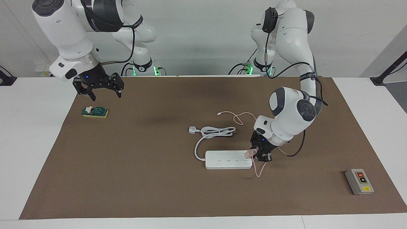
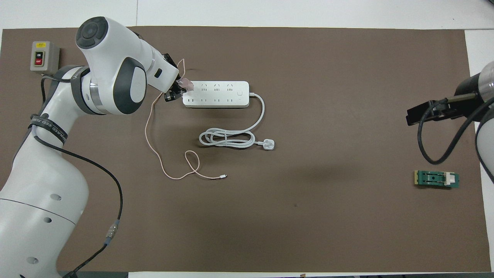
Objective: Plug charger into power strip
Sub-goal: 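Align the charger prongs with the power strip socket using the left gripper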
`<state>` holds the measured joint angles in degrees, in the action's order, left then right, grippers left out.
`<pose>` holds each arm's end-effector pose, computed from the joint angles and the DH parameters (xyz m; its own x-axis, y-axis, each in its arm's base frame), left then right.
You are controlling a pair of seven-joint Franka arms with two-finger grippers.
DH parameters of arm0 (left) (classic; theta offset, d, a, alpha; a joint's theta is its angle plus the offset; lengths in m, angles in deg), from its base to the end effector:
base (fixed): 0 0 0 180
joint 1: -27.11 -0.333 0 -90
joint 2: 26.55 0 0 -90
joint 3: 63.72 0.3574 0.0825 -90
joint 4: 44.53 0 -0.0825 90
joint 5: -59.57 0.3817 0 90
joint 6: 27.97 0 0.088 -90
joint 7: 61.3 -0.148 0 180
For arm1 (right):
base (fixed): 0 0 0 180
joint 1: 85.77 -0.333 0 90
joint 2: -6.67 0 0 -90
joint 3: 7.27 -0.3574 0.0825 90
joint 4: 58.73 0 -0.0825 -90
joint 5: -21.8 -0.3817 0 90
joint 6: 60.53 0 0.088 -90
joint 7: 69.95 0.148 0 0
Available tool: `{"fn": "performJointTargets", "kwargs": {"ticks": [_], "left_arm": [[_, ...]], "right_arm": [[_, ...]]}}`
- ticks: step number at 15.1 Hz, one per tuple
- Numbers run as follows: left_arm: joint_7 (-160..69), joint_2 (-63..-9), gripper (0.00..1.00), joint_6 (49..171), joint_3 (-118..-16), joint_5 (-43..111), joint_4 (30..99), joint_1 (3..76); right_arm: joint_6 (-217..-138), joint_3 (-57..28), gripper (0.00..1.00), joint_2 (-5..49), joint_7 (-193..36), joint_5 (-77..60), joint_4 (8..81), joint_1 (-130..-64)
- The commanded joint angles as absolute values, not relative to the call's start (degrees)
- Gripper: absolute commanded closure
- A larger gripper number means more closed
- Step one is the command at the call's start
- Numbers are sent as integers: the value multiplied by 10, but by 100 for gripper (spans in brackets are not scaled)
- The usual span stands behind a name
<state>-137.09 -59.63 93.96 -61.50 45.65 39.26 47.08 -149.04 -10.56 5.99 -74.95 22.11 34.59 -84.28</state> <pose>0.7009 -0.2496 0.3508 0.0467 -0.9772 0.2071 -0.9982 -0.0535 -0.0274 0.5402 0.0163 0.6022 0.9904 0.1181 -0.0723 0.1184 -0.9930 -0.0002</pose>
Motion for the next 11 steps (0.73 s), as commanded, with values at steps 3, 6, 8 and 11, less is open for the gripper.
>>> {"fn": "performJointTargets", "kwargs": {"ticks": [3,6,8,11], "left_arm": [[-1408,-559,96,955,-607,494,444,479],[-1400,-556,96,962,-608,494,455,487],[-1399,-553,96,965,-608,494,459,488],[-1400,-550,96,962,-608,493,464,495]], "right_arm": [[-1496,-111,0,21,-760,245,418,-836],[-1499,-112,0,37,-762,259,390,-832],[-1497,-113,0,38,-762,258,389,-831],[-1498,-113,0,39,-761,258,388,-828]]}}
